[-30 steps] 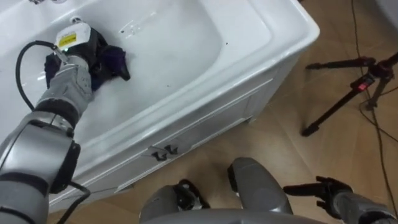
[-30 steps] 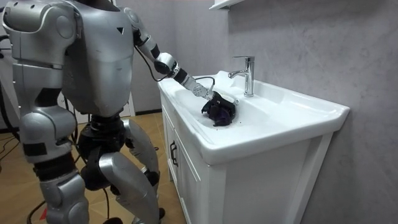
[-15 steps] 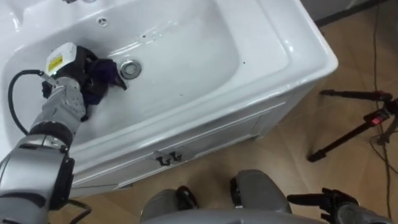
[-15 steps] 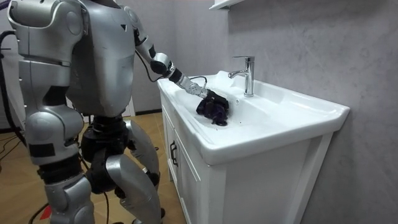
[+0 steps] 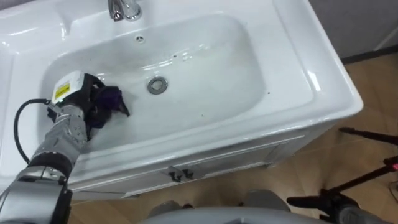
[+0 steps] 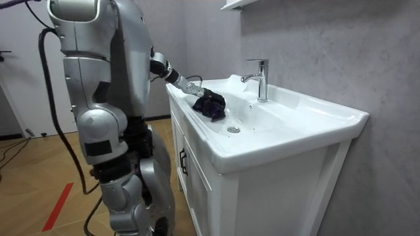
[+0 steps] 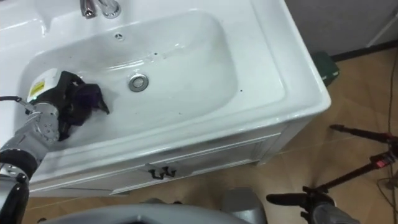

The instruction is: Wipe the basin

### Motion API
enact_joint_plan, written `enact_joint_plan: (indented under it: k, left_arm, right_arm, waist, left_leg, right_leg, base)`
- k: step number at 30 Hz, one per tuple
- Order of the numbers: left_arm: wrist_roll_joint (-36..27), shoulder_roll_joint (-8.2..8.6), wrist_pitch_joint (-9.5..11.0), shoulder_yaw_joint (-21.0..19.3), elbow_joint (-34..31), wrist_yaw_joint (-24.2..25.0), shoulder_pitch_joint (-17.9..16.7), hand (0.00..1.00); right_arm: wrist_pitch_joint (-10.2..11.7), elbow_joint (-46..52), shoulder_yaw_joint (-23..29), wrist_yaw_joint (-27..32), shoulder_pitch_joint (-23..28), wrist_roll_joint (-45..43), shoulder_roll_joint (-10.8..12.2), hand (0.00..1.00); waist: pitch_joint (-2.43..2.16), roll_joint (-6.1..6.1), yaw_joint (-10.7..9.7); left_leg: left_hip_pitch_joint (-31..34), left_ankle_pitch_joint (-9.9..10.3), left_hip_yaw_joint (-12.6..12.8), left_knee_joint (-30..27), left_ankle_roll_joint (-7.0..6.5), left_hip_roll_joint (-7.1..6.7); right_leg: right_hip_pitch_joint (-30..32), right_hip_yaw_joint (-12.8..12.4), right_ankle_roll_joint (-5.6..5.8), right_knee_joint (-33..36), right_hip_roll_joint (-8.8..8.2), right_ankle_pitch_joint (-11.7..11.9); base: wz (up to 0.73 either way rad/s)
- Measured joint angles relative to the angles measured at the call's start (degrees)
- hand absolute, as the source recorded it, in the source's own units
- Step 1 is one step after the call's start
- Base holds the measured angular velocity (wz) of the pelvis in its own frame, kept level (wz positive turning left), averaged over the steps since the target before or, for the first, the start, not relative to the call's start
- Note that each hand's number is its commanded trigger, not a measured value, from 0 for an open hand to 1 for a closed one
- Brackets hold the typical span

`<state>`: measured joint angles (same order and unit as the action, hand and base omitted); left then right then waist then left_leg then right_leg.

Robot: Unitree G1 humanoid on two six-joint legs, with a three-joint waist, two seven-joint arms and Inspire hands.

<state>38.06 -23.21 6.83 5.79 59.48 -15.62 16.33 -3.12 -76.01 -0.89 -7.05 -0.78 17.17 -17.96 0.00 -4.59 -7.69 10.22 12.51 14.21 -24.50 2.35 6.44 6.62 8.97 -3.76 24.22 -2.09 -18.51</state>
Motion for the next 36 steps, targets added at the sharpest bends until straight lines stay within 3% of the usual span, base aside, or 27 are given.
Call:
enact_joint_plan:
  k: [4,10,14,19,21,22,23,24,25,26,28,29,32,34,36]
  left_arm:
    - [0.25,0.05,-0.01,-0.33,-1.66,0.00,-2.91,1.00]
    - [0.24,0.06,0.00,-0.38,-5.26,0.01,-5.41,1.00]
    - [0.28,0.07,-0.04,-1.14,-10.83,-0.18,-8.73,1.00]
    - [0.27,0.05,-0.82,-1.57,-15.53,-1.85,-9.01,1.00]
    - [0.28,0.06,-1.89,-2.69,-19.22,-2.68,-9.02,1.00]
    - [0.29,0.10,-1.94,-4.33,-20.47,-4.11,-9.13,1.00]
    - [0.38,0.04,-2.31,-8.51,-21.11,-5.83,-9.70,1.00]
    - [0.38,-0.10,-2.91,-10.91,-21.42,-6.50,-9.62,1.00]
    - [0.44,0.12,-3.71,-13.84,-21.46,-7.18,-9.37,1.00]
    - [0.41,0.11,-3.79,-14.05,-22.13,-7.28,-9.73,1.00]
    - [0.38,0.10,-3.78,-13.94,-26.33,-7.81,-9.80,1.00]
    - [0.42,0.09,-3.83,-14.00,-29.08,-9.55,-10.13,1.00]
    - [1.10,0.08,-4.09,-14.32,-32.35,-12.85,-10.37,1.00]
    - [1.34,0.07,-4.36,-14.38,-33.00,-13.68,-10.37,1.00]
    - [1.45,0.06,-4.60,-14.40,-33.15,-14.39,-10.37,1.00]
  right_arm:
    - [0.01,0.38,1.00,0.05,0.61,0.63,0.00,0.00]
    - [0.32,0.74,2.33,0.64,1.52,0.56,-0.02,0.00]
    - [1.38,0.84,3.87,0.61,3.48,0.03,-0.32,0.00]
    - [2.52,1.06,6.46,0.92,5.74,-0.88,-0.40,0.00]
    - [2.92,0.92,6.73,1.07,6.88,-1.11,-0.33,0.00]
    - [3.46,0.64,6.66,1.13,6.99,-1.70,-0.22,0.00]
    - [4.29,1.19,6.41,1.21,5.89,-2.05,0.11,0.00]
    - [4.56,1.91,6.21,1.22,5.26,-2.32,0.26,0.00]
    - [5.06,3.19,6.38,1.46,5.59,-3.07,0.15,0.00]
    - [4.91,2.73,6.72,1.84,6.18,-3.44,-0.03,0.00]
    - [4.81,2.04,6.90,1.76,8.16,-4.31,-0.02,0.00]
    - [4.63,1.76,6.85,1.41,8.90,-4.99,0.02,0.00]
    - [3.38,0.32,7.25,0.94,8.66,-7.64,0.22,0.00]
    - [2.86,0.79,7.41,0.73,8.64,-8.95,0.40,0.00]
    - [2.10,0.70,7.42,0.72,8.27,-9.58,0.64,0.00]
  waist:
    - [-0.44,0.10,0.56]
    - [-0.47,0.08,1.41]
    - [-0.56,0.08,2.68]
    - [-0.66,-0.06,3.79]
    - [-0.61,-0.38,4.66]
    - [0.16,-2.19,5.20]
    - [0.19,-2.82,5.35]
    - [-0.10,-2.08,5.20]
    - [0.40,-2.81,3.71]
    - [0.46,-2.68,2.80]
    - [0.94,-1.92,1.38]
    - [1.13,-1.53,1.97]
    - [0.73,-0.85,3.57]
    - [0.61,-0.77,3.58]
    - [0.17,-0.77,3.71]
  left_leg:
    - [-2.99,0.01,-0.67,1.56,0.03,-0.10]
    - [-4.96,0.22,-2.47,2.99,0.38,-0.16]
    - [-8.02,0.06,-2.96,5.77,0.70,-0.36]
    - [-11.12,-0.71,-6.03,10.86,1.83,-1.34]
    - [-12.73,-1.41,-9.90,13.41,2.27,-0.63]
    - [-14.04,-1.80,-14.95,14.82,2.37,1.40]
    - [-13.16,-1.76,-16.61,14.60,2.38,2.51]
    - [-11.79,-1.20,-16.43,13.71,2.64,2.62]
    - [-10.36,0.33,-16.32,11.63,3.59,2.83]
    - [-10.73,0.29,-15.92,11.14,3.47,1.97]
    - [-11.81,-0.44,-15.05,13.32,2.59,0.15]
    - [-13.03,-1.05,-11.96,14.84,2.52,-0.18]
    - [-13.76,-1.11,-11.10,14.68,2.55,-0.82]
    - [-13.54,-1.01,-11.59,13.52,2.30,-1.25]
    - [-13.45,-0.80,-11.53,12.69,1.96,-1.40]
  right_leg:
    - [-3.38,0.86,-0.10,-2.25,0.28,0.06]
    - [-7.76,3.60,-0.26,-5.45,0.74,0.63]
    - [-11.30,3.74,0.18,-9.21,1.34,1.80]
    - [-12.69,4.83,0.38,-9.59,1.28,2.03]
    - [-10.36,6.15,0.48,-5.09,1.38,2.03]
    - [-6.16,5.00,1.70,1.33,2.32,1.19]
    - [-1.11,0.04,0.47,-2.56,3.90,0.47]
    - [2.15,-1.34,0.26,-4.72,3.39,2.69]
    - [3.68,3.44,-1.07,-1.66,2.29,7.12]
    - [2.09,6.16,-1.15,-1.94,1.81,7.11]
    - [-1.01,5.83,-1.14,-4.88,1.70,7.10]
    - [-2.17,5.90,-1.12,-5.77,1.83,7.08]
    - [-3.02,4.83,-0.80,-6.58,1.84,6.85]
    - [-3.79,4.90,-0.17,-7.24,1.57,6.74]
    - [-4.26,5.11,0.30,-7.38,1.36,6.66]
  base:
    - [-0.01]
    - [0.10]
    - [0.10]
    - [0.15]
    - [-0.11]
    - [-0.62]
    - [-0.75]
    - [-0.43]
    - [0.06]
    - [0.43]
    - [0.65]
    - [0.45]
    - [-0.04]
    - [0.17]
    - [0.13]
